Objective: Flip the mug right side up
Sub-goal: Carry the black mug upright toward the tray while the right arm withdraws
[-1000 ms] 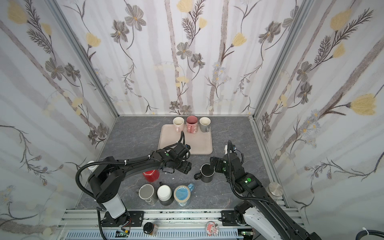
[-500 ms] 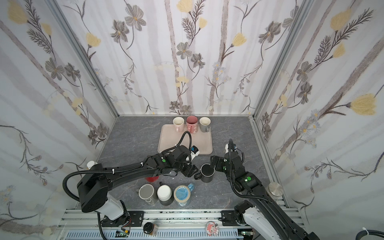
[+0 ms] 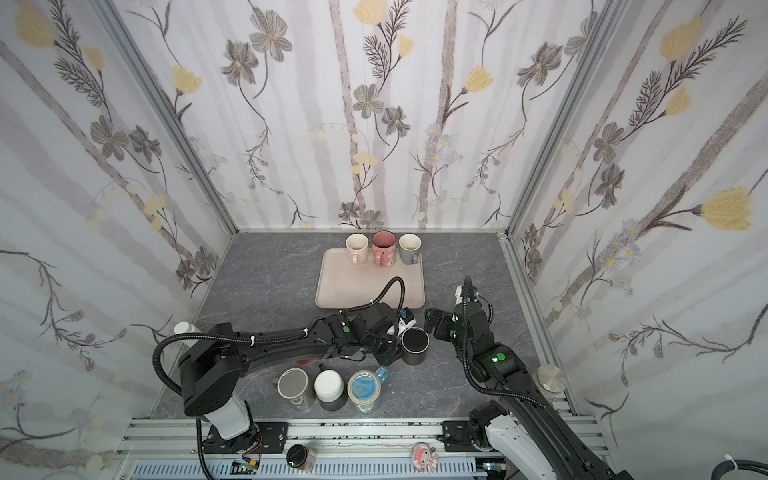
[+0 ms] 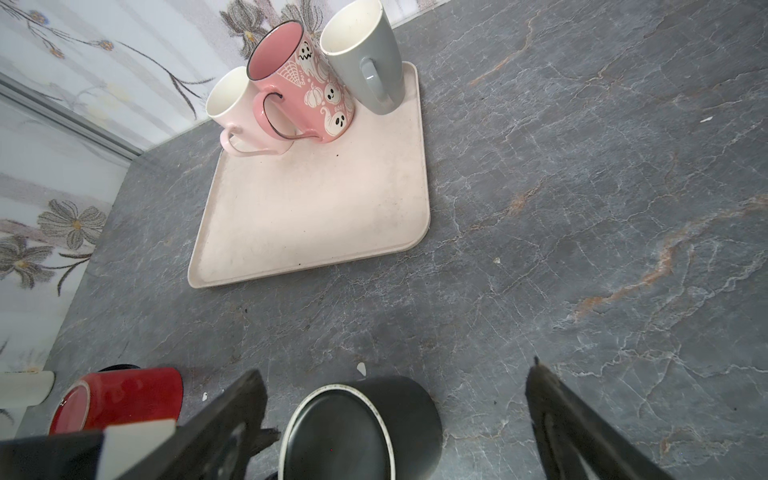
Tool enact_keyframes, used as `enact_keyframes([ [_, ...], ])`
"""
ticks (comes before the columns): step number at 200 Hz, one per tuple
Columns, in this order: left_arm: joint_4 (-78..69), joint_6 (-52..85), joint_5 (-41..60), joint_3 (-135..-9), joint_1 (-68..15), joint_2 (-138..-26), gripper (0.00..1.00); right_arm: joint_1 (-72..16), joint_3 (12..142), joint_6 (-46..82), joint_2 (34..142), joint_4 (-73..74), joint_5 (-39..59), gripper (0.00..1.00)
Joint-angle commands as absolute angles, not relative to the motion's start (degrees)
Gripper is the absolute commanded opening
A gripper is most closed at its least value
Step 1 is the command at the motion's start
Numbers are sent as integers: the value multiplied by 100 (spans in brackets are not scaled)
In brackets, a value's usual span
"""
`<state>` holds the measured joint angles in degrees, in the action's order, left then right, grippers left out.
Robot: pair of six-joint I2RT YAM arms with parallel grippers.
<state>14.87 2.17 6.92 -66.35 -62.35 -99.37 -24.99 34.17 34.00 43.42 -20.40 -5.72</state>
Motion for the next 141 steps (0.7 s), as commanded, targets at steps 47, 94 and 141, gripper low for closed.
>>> enact_keyframes([
  [47,1487,-120,76,-6725,-6372,-10158,46,-2419,3393,3381,4289,-1793,-448,97],
  [94,1415,-210,-46,-6715,-6432,-10269,38,-2397,3312,3428,4201,-1745,-404,97],
  [141,1288,-250,-174,-6662,-6495,-10312,30,-2356,3296,3441,4228,-1723,-347,97],
])
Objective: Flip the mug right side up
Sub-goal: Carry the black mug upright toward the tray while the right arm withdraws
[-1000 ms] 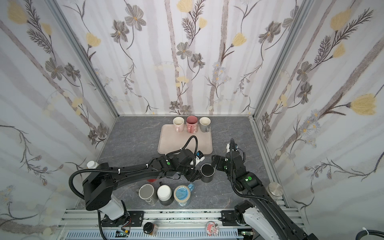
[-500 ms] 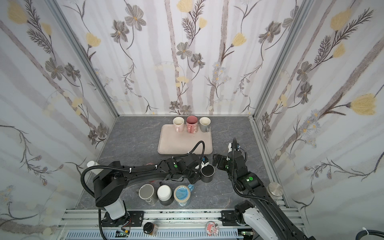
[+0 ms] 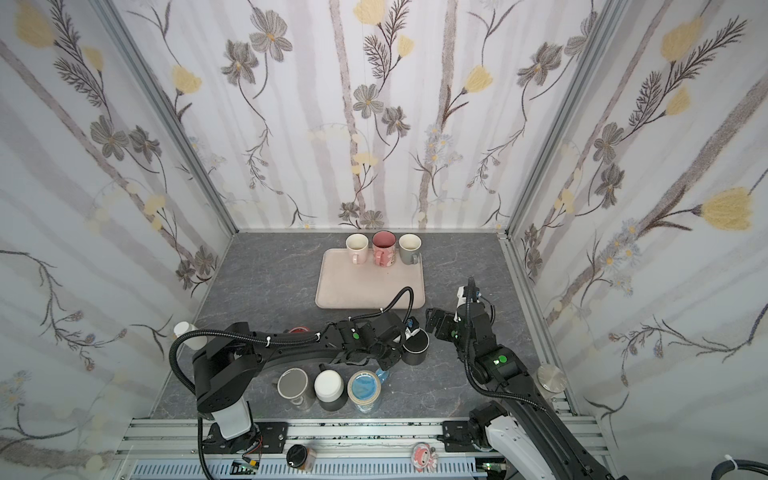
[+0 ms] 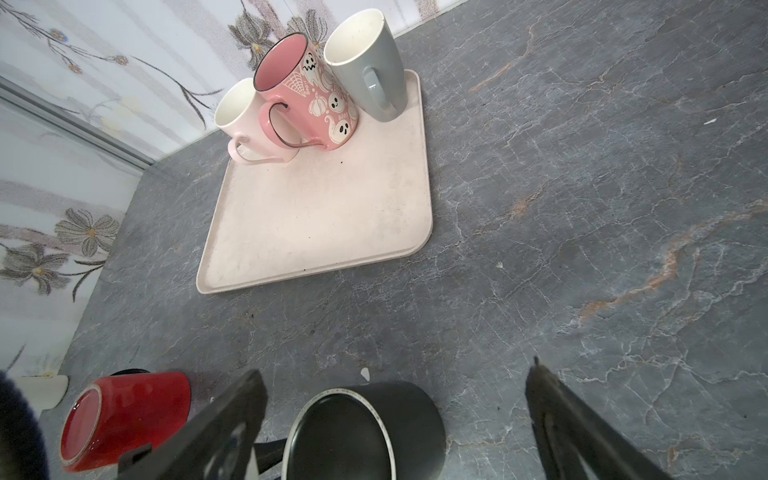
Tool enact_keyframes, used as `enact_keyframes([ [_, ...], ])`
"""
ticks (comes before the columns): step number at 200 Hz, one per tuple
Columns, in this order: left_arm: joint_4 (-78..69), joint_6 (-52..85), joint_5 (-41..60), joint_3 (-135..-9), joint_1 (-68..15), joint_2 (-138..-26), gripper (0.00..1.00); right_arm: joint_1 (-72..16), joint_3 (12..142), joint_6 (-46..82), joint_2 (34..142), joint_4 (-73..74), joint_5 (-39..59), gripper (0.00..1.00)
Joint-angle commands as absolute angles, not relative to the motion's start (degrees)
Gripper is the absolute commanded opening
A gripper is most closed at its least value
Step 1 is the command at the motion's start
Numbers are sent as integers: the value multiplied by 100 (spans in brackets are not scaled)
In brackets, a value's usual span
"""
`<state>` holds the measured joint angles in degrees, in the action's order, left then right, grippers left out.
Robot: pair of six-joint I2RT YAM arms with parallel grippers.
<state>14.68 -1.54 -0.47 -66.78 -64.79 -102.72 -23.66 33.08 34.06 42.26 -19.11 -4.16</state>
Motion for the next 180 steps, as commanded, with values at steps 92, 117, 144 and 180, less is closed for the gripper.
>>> enact_keyframes([
  [92,910,-323,-732,-6482,-6539,-10139,0,-2320,3279,3470,4201,-1684,-283,97],
  [117,710,-283,-808,-6433,-6522,-9974,0,-2316,3295,3469,4158,-1614,-222,97],
  [144,459,-88,-761,-6385,-6363,-9721,0,-2305,3279,3467,4031,-1478,-173,97],
  [180,111,298,-514,-6296,-5871,-9228,0,-2312,3211,3436,3804,-882,315,97],
])
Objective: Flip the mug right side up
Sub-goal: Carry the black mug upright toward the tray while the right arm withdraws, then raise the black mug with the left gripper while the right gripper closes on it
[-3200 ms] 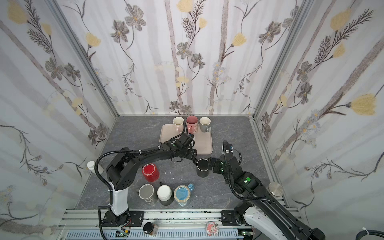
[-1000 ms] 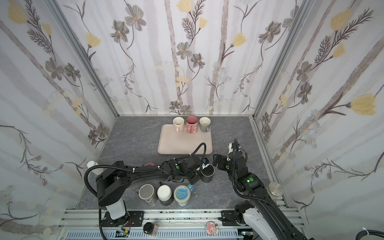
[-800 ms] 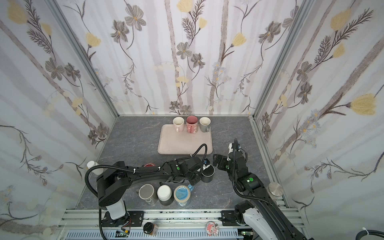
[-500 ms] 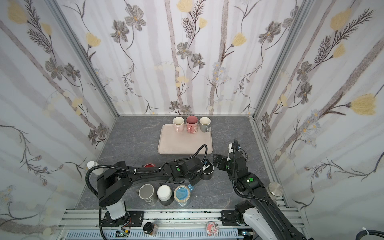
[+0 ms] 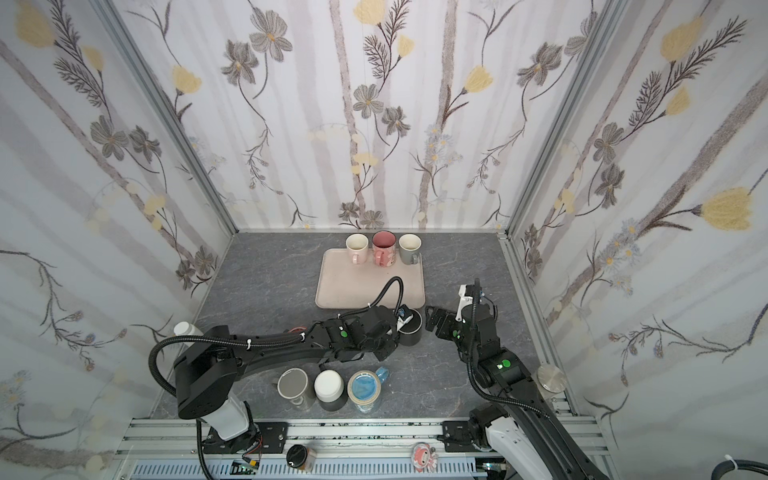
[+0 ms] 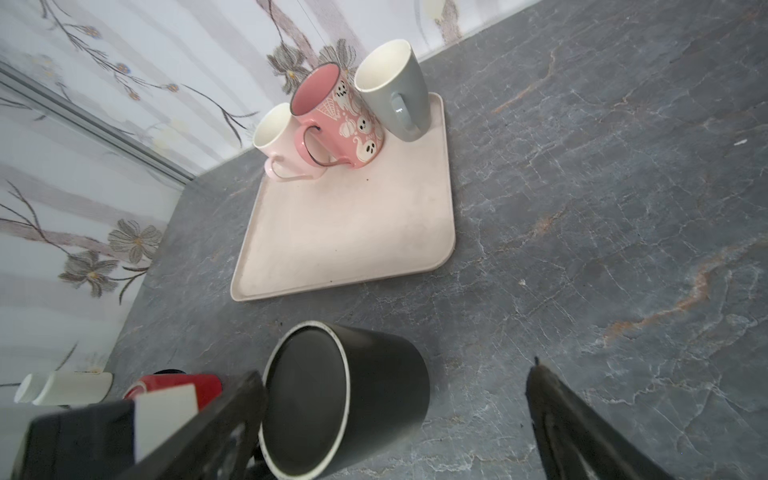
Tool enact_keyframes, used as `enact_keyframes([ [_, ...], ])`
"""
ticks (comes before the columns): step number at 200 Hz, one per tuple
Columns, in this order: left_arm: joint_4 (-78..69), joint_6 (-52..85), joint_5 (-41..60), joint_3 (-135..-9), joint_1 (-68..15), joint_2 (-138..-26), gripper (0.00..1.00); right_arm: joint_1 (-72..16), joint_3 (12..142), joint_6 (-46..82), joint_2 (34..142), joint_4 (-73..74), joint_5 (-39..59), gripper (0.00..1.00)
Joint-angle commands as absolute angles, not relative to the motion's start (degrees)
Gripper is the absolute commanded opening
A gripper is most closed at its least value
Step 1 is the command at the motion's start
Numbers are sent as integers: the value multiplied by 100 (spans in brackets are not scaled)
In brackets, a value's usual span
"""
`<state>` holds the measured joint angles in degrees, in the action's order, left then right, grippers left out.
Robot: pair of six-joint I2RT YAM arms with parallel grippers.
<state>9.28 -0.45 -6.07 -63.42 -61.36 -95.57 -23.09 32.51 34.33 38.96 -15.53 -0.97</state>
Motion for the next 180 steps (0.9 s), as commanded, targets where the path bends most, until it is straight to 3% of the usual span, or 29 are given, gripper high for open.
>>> enact_keyframes([
  [1,100,307,-503,-6290,-5853,-9206,0,-2312,3209,3432,3801,-858,333,97],
  [48,-683,917,175,-5904,-5032,-8209,0,-2310,2906,3723,3815,742,1391,97],
  [103,-2030,1591,923,-5213,-4402,-7015,0,-2405,2528,4726,4861,3711,2681,94],
  [180,-3600,2480,1855,-4820,-3956,-6637,0,-3272,2834,5197,6451,6382,3061,89],
])
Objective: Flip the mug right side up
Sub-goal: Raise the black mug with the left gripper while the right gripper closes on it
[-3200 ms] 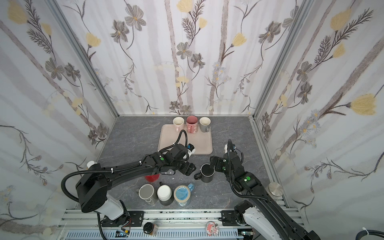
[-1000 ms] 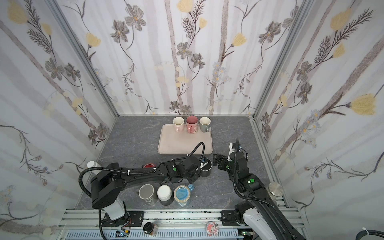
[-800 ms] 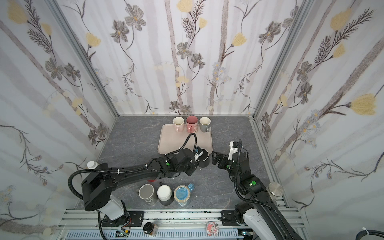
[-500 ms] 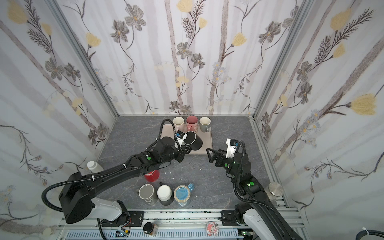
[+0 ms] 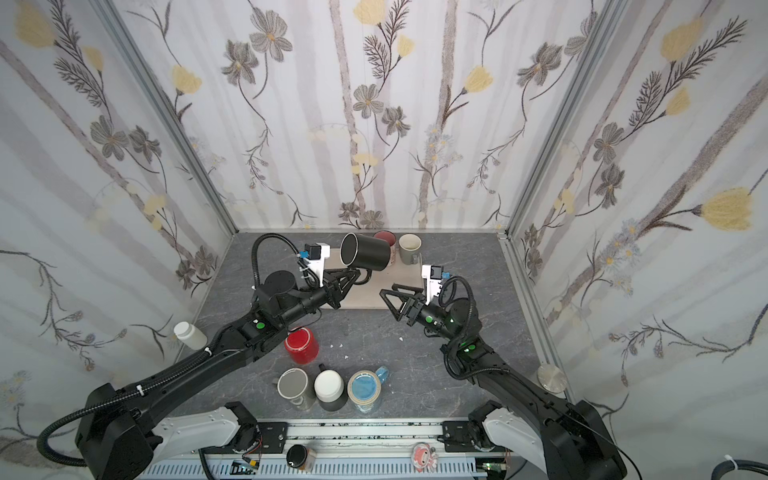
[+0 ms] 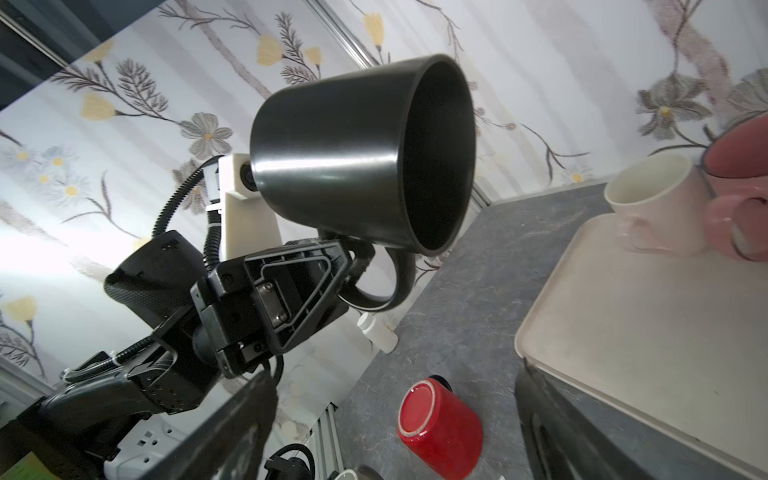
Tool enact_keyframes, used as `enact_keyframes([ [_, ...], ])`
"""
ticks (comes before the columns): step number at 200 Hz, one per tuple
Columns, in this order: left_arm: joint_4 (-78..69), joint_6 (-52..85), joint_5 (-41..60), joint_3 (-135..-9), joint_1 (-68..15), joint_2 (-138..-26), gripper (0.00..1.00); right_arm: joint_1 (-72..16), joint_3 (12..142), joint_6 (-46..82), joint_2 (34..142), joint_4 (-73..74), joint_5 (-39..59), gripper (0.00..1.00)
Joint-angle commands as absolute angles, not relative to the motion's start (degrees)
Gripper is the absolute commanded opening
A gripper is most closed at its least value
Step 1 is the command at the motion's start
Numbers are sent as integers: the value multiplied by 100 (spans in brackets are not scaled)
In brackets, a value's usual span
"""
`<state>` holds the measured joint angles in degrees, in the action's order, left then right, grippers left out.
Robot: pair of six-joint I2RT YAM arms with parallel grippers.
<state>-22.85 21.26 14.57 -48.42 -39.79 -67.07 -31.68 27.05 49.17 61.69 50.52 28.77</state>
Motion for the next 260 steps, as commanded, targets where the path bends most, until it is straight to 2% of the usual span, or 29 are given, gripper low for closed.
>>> enact_keyframes([
  [1,-3619,2479,1864,-4814,-3956,-6632,0,-3275,2841,5209,6469,6408,3060,89],
  [33,-3997,2661,2106,-4729,-3944,-6558,0,-3284,2971,5654,7073,7496,3229,84],
  [66,-4171,2775,2242,-4632,-3940,-6556,0,-3353,3202,5931,7532,8266,3441,76],
  [146,-4421,2977,2395,-4562,-3934,-6607,0,-3479,3480,6304,8022,8973,3331,42],
  [173,-4401,3051,2347,-4570,-3937,-6627,0,-3506,3518,6346,8073,8968,3289,24],
  [189,-4278,3100,2174,-4565,-3933,-6612,0,-3509,3489,6317,8021,8819,3180,1],
  [192,-4251,3112,2135,-4562,-3934,-6610,0,-3507,3479,6299,8004,8773,3155,0],
  [202,-4164,3121,2005,-4554,-3933,-6584,17,-3500,3463,6223,7923,8579,3074,0],
  [214,-4071,3115,1820,-4503,-3936,-6530,52,-3498,3431,6076,7781,8201,2902,0],
  [220,-4016,3125,1721,-4477,-3934,-6498,64,-3498,3411,5989,7692,8006,2803,0],
  [241,-3758,3081,1294,-4380,-3937,-6314,89,-3459,3409,5619,7321,6981,2408,0],
  [243,-3730,3066,1238,-4371,-3933,-6287,96,-3460,3412,5582,7282,6880,2366,0],
  [246,-3691,3049,1171,-4350,-3936,-6247,99,-3454,3417,5524,7227,6737,2302,0],
  [260,-3531,2960,847,-4243,-3929,-6021,100,-3428,3495,5188,6978,5884,2005,0],
])
